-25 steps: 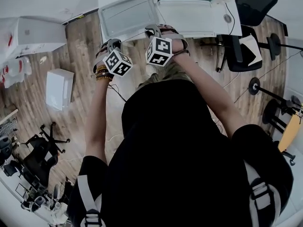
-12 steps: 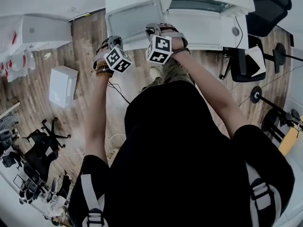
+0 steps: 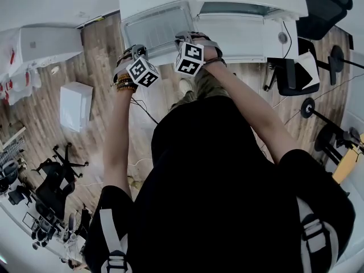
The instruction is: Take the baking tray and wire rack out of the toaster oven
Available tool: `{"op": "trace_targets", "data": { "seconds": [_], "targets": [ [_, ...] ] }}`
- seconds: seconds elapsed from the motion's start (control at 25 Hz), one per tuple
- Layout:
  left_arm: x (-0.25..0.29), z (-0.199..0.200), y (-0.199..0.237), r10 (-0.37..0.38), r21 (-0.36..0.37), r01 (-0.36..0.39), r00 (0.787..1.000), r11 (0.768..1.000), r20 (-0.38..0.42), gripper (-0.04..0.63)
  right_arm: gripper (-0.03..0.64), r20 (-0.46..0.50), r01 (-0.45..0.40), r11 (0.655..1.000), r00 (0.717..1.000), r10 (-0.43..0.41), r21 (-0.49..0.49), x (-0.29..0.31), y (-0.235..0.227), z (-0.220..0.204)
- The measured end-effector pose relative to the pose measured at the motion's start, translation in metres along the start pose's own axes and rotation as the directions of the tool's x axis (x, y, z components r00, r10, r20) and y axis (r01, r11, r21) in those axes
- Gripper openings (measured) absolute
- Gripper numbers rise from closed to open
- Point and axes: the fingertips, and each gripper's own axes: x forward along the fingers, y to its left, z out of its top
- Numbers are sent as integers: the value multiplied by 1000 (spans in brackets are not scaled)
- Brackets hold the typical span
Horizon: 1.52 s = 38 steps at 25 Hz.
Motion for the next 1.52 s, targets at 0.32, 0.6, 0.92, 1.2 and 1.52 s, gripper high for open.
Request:
{"op": "trace_targets", "data": {
  "seconds": [0.32,0.6,0.92,1.2,1.52],
  "targets": [
    [10,-7,-26,-155,-78,157,988,985,24,34,72,36,-157,982,987,154,104,10,18,-7],
    [6,-7,-60,-275,-87,277,961,957,33,269,166,22,-236,964,972,235,126,13,29,-14],
    [-4,-8,-87,-407,-34,407,913,913,2,325,166,8,-244,942,969,249,231,17,35,-22],
    [-6,4,-94,-454,-126,454,891,882,32,325,166,-50,-200,953,975,217,228,23,37,-27],
    [-5,-2,-79,-327,37,329,944,944,-53,327,169,-54,-180,933,977,206,313,18,33,-30]
  ]
}}
